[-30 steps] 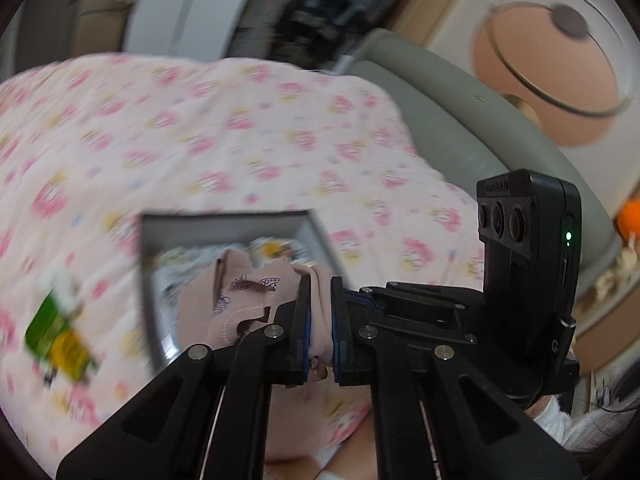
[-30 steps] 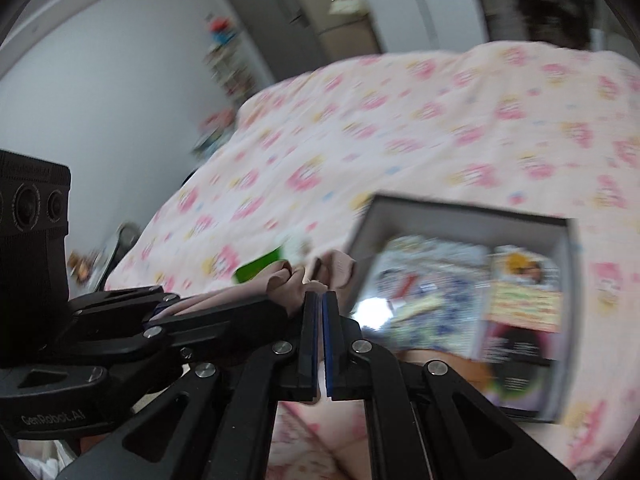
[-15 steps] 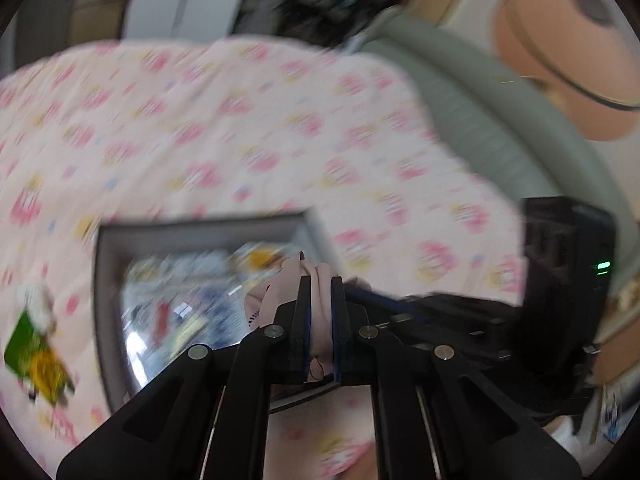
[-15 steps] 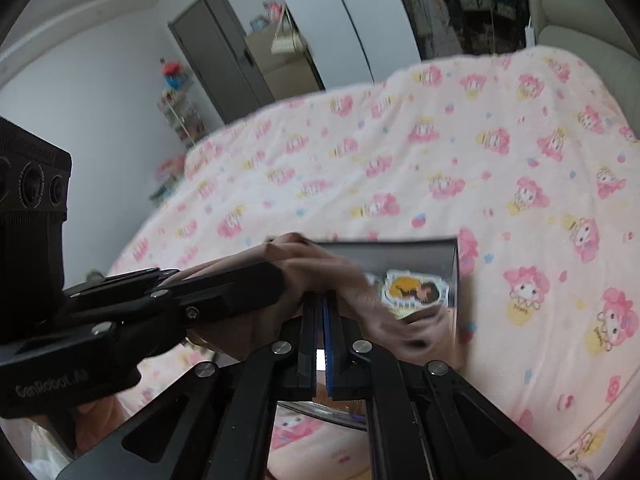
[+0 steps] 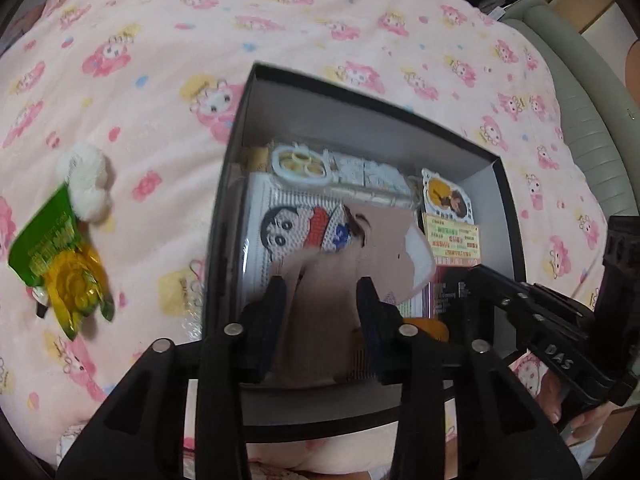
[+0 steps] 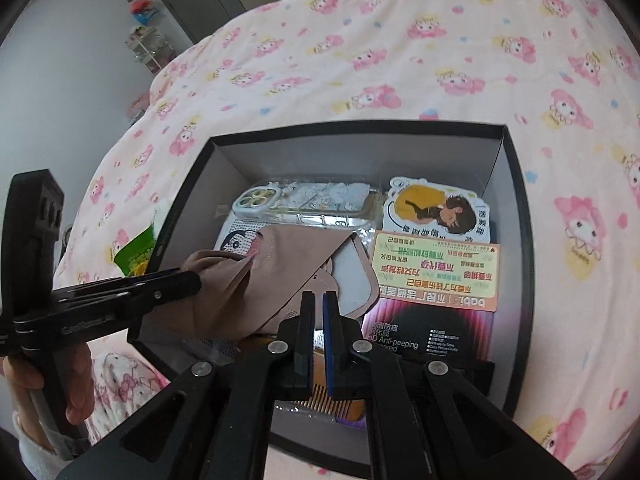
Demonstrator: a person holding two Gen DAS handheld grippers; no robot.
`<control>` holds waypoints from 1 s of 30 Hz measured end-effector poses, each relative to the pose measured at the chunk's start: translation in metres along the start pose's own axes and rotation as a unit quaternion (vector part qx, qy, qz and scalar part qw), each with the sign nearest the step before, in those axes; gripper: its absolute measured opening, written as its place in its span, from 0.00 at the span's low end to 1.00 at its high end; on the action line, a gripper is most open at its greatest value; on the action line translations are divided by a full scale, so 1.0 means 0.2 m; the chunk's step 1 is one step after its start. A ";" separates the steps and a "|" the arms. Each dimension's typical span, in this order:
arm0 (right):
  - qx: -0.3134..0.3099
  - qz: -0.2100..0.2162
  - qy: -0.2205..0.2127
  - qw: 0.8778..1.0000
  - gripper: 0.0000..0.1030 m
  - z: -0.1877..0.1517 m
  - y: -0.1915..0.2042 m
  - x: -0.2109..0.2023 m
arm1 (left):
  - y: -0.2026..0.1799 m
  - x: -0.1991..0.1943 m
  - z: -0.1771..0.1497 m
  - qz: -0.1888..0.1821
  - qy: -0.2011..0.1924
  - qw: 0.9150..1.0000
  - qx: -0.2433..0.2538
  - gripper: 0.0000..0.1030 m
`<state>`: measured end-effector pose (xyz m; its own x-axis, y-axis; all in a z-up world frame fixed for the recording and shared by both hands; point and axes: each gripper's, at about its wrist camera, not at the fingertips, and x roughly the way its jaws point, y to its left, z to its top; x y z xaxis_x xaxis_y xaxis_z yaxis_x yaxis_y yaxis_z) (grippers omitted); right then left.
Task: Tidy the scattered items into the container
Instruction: 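Lower the beige cloth into the box and open the left gripper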
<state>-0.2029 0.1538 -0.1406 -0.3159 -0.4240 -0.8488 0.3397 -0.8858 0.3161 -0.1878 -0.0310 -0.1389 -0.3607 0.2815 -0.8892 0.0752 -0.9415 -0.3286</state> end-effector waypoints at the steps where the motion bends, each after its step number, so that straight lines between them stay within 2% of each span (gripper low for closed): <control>1: -0.004 -0.006 0.001 1.000 0.03 0.00 0.01 0.01 | -0.01 -0.02 0.01 0.005 -0.011 1.000 0.006 0.36; 5: -0.017 0.002 -0.001 1.000 0.03 0.01 0.07 0.02 | -0.05 -0.11 0.03 0.014 -0.065 0.998 0.010 0.36; 8: -0.022 0.002 0.008 1.000 0.03 0.00 0.11 0.08 | -0.06 -0.06 0.03 -0.016 -0.047 0.999 0.006 0.36; 11: -0.006 -0.011 0.041 0.999 0.03 -0.01 0.10 0.17 | -0.11 0.07 0.01 0.003 -0.007 1.000 0.020 0.36; 14: -0.007 -0.035 0.049 0.998 0.03 -0.02 0.09 0.19 | -0.10 0.17 -0.02 -0.006 0.029 1.000 0.008 0.36; 17: -0.018 -0.028 0.039 0.999 0.03 -0.01 0.08 0.16 | -0.11 0.17 -0.05 -0.003 0.019 1.000 0.011 0.36; 19: -0.055 -0.031 0.031 0.998 0.03 0.00 0.11 0.15 | -0.12 0.17 -0.05 0.003 0.004 1.000 0.016 0.36; 21: -0.082 -0.042 0.017 0.996 0.04 0.01 0.14 0.13 | -0.12 0.18 -0.05 0.008 0.005 1.000 0.010 0.36; 24: -0.086 -0.022 0.021 0.996 0.06 0.02 0.16 0.14 | -0.12 0.21 -0.03 0.027 0.011 1.000 0.005 0.36; 26: -0.093 -0.039 0.024 0.995 0.07 0.01 0.17 0.16 | -0.13 0.23 -0.03 0.045 0.009 0.999 0.003 0.36; 30: -0.068 -0.033 0.027 0.997 0.07 0.00 0.13 0.19 | -0.13 0.23 -0.03 0.043 -0.010 0.999 -0.009 0.36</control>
<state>-0.2054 0.1146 -0.1648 -0.2943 -0.3524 -0.8884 0.4388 -0.8756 0.2019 -0.2005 0.0084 -0.1736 -0.3711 0.1956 -0.9077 0.1242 -0.9583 -0.2573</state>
